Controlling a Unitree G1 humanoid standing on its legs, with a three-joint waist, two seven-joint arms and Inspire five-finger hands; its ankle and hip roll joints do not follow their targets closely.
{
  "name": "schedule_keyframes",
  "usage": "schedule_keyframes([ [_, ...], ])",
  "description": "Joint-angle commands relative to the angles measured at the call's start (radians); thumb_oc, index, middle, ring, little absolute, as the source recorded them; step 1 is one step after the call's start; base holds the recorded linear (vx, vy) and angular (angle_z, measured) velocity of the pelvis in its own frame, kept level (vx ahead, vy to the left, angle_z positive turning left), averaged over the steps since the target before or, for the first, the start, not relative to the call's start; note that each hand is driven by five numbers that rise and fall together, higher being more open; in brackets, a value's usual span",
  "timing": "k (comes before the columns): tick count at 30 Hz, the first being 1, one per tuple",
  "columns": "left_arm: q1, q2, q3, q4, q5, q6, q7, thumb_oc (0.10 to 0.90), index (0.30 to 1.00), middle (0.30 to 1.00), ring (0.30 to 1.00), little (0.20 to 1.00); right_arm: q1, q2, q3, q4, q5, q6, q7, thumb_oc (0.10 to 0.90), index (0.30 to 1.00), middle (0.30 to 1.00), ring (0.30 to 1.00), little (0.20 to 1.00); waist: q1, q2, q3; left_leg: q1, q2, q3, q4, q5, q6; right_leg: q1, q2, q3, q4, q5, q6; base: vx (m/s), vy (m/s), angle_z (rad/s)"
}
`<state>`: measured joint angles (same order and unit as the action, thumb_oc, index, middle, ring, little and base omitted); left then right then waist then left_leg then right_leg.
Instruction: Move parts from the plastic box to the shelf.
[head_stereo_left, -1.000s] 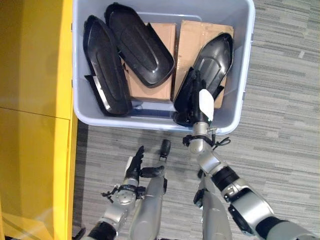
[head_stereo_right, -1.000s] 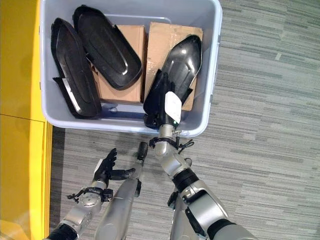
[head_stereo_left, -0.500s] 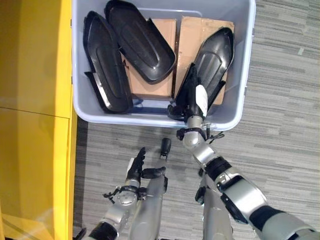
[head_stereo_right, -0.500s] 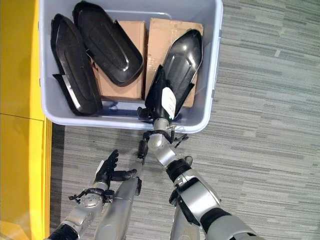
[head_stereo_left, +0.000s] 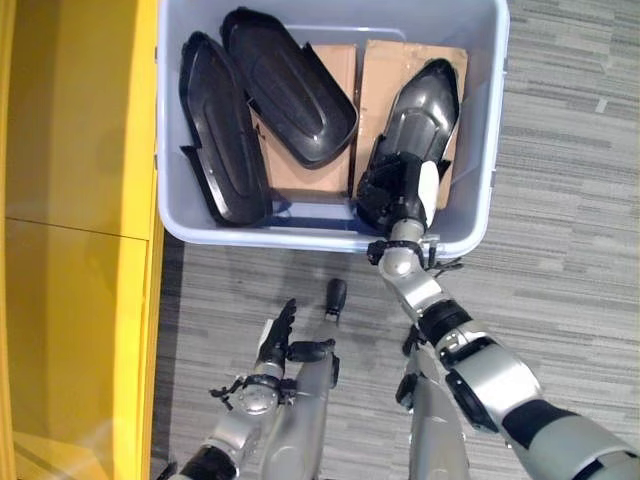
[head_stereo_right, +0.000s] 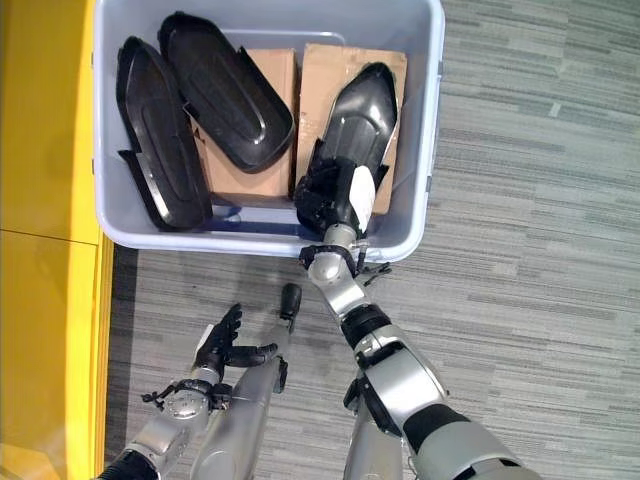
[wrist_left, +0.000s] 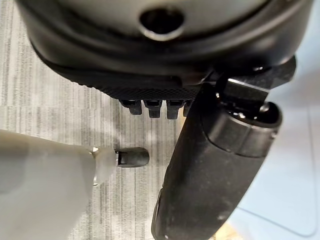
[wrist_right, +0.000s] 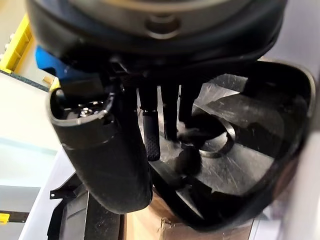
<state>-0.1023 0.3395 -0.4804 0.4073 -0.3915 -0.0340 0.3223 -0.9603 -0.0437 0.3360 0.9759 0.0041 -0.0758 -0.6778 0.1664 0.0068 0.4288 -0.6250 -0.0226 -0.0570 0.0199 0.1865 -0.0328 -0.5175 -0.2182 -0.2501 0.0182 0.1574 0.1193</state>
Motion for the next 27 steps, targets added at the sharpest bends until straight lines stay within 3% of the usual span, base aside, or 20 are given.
schedule_keyframes([
  [1,-0.025,0.016,-0.016,-0.045,-0.032,-0.042,0.014,0.900,1.000,1.000,1.000,1.000,0.107,0.043,-0.014,0.206,0.100,0.148,0.121,0.400,0.300,0.300,0.300,0.300,0.041,0.041,0.091,0.038,-0.037,0.017,0.050,-0.102,0.050,0.111,-0.020,0.010,-0.076,0.069,0.012,0.00,0.000,0.00],
  [10,-0.030,0.013,-0.007,-0.029,-0.031,-0.038,0.016,0.900,1.000,1.000,1.000,1.000,0.131,0.040,0.011,0.151,0.078,0.147,0.127,0.400,0.300,0.300,0.300,0.300,0.028,0.031,0.091,0.091,-0.028,0.024,0.033,-0.101,0.051,0.143,-0.019,0.019,-0.074,0.067,0.012,0.00,0.001,0.01],
  [18,-0.030,0.009,0.002,0.000,-0.041,-0.030,0.013,0.900,1.000,1.000,1.000,1.000,0.152,0.037,0.001,0.020,0.167,0.113,0.123,0.400,0.300,0.300,0.300,0.300,0.012,0.013,0.070,0.154,-0.016,0.033,-0.004,-0.091,0.048,0.176,-0.017,0.023,-0.079,0.069,0.014,0.01,-0.001,-0.02],
  [19,-0.028,0.008,0.005,0.002,-0.043,-0.029,0.013,0.900,1.000,1.000,1.000,1.000,0.156,0.035,0.003,-0.012,0.179,0.107,0.121,0.400,0.300,0.300,0.300,0.300,0.011,0.010,0.067,0.164,-0.014,0.035,-0.009,-0.089,0.047,0.181,-0.016,0.024,-0.079,0.069,0.014,0.04,-0.017,-0.10],
  [22,0.008,0.015,0.031,0.005,-0.053,-0.015,0.006,0.900,1.000,1.000,1.000,1.000,0.194,0.007,0.007,-0.320,0.246,0.066,0.101,0.400,0.300,0.300,0.300,0.300,-0.007,-0.023,0.020,0.247,0.005,0.046,-0.062,-0.081,0.042,0.223,-0.011,0.032,-0.085,0.067,0.015,0.09,-0.041,-0.03],
  [27,0.040,0.019,0.051,-0.002,-0.054,0.000,-0.005,0.900,1.000,1.000,1.000,1.000,0.241,0.012,0.019,-0.492,0.259,0.043,0.100,0.400,0.300,0.300,0.300,0.300,-0.018,-0.047,-0.016,0.303,0.014,0.059,-0.082,-0.085,0.041,0.257,-0.004,0.043,-0.092,0.060,0.013,0.06,-0.032,-0.22],
])
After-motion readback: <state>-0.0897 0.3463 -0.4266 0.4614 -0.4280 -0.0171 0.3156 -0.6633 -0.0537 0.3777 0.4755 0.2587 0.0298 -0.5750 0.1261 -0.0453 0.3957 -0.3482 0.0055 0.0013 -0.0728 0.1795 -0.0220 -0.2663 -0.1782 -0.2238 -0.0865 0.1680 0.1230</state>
